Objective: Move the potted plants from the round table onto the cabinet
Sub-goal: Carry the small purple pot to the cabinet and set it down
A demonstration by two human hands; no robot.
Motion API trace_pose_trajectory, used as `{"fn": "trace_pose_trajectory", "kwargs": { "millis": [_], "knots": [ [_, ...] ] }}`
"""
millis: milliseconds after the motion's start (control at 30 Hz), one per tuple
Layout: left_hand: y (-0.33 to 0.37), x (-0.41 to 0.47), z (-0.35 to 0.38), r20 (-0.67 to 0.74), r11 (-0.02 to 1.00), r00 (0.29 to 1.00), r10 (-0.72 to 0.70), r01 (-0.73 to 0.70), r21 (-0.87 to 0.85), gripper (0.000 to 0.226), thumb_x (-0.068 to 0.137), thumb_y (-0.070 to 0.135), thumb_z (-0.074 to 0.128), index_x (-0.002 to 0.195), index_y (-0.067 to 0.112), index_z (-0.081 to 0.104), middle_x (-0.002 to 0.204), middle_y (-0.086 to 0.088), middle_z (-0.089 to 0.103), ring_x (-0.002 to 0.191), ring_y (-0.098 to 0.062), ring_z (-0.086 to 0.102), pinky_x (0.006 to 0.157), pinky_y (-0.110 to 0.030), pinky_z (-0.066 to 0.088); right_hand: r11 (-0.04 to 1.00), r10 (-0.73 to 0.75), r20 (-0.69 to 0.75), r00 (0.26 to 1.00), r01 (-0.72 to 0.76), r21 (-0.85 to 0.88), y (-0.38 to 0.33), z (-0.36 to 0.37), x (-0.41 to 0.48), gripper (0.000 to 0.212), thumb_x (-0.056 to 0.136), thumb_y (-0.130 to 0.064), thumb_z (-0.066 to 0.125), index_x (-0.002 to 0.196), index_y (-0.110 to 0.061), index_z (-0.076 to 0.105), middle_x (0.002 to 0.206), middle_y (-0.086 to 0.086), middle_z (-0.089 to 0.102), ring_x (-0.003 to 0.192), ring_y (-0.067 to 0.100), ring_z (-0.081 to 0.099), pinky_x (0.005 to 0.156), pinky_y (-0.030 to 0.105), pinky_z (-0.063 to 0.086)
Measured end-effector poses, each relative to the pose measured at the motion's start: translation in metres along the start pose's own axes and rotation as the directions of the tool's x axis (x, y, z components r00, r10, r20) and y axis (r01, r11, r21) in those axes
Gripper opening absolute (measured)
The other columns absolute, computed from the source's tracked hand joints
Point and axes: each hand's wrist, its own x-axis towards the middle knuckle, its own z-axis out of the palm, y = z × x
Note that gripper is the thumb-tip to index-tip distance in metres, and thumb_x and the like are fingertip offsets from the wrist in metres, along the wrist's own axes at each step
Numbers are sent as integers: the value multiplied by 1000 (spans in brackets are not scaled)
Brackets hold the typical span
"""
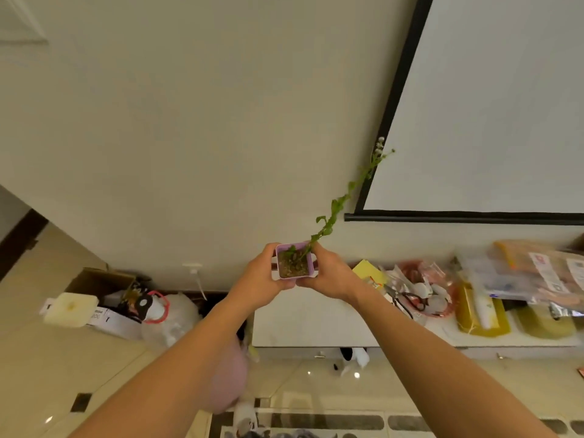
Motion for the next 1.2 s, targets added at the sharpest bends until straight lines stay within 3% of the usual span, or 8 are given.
{"fn": "trace_pose_trajectory", "kwargs": {
  "millis": [100, 233, 300, 367, 600, 833, 1000, 1200],
  "knots": [
    [-26, 19, -14, 2, 999, 1000, -28, 28, -21, 68, 77, 19, 84, 129, 38, 44, 126, 11, 59, 116, -10, 58, 93, -38, 56, 999, 26, 27, 999, -26, 18, -2, 20, 30, 64, 79, -30, 82, 131, -32, 44, 125, -7, 61, 103, 12, 62, 80, 20, 52],
    [-65, 51, -31, 38, 999, 999, -31, 32, -22, 71, 80, 15, 82, 134, 36, 41, 130, 14, 54, 121, -9, 54, 86, -21, 51, 994, 96, 5, 995, -96, 59, 3, 53, 72, 57, 78, -20, 75, 123, -37, 43, 111, -14, 58, 104, 9, 60, 72, 6, 43],
    [-90, 69, -40, 52, 998, 998, -47, 48, -30, 76, 82, 10, 80, 141, 33, 38, 134, 12, 50, 125, -11, 51, 88, -24, 55, 989, 129, -2, 992, -128, 76, 9, 74, 94, 57, 80, -19, 76, 125, -35, 44, 111, -14, 56, 104, 8, 59, 72, 5, 42],
    [-118, 88, -47, 73, 998, 996, -58, 60, -16, 79, 83, 8, 78, 144, 32, 35, 137, 10, 48, 128, -12, 49, 90, -27, 56, 986, 151, -20, 988, -149, 79, 19, 99, 116, 55, 81, -22, 78, 124, -35, 45, 112, -12, 58, 103, 9, 60, 75, 7, 43],
    [-221, 138, -27, 141, 997, 987, -77, 75, 19, 70, 82, 11, 79, 134, 39, 41, 134, 13, 53, 119, -11, 59, 82, -16, 52, 972, 229, -58, 972, -224, 72, 92, 174, 160, 68, 80, -27, 81, 136, -28, 42, 126, -4, 63, 107, 15, 62, 81, 20, 44],
    [-302, 166, 24, 199, 993, 974, -111, 114, -5, 67, 84, 17, 78, 131, 45, 40, 134, 13, 53, 121, -11, 57, 99, -40, 53, 956, 291, -9, 957, -290, 46, 168, 219, 176, 69, 82, -24, 80, 138, -30, 40, 136, -7, 57, 100, 9, 58, 83, 24, 50],
    [-350, 183, 57, 202, 989, 970, -133, 142, -31, 67, 83, 20, 79, 132, 40, 39, 133, 11, 52, 116, -10, 59, 96, -43, 56, 951, 309, 2, 951, -309, 14, 214, 248, 192, 63, 84, -21, 79, 134, -28, 42, 136, -5, 57, 109, 17, 61, 87, 26, 53],
    [-399, 205, 71, 196, 991, 972, -133, 130, 24, 65, 86, 18, 76, 136, 37, 39, 134, 9, 52, 119, -14, 56, 101, -43, 52, 951, 309, 38, 950, -309, 7, 244, 281, 215, 75, 87, -20, 76, 148, -26, 32, 143, -2, 52, 119, 22, 59, 101, 38, 53]
  ]
}}
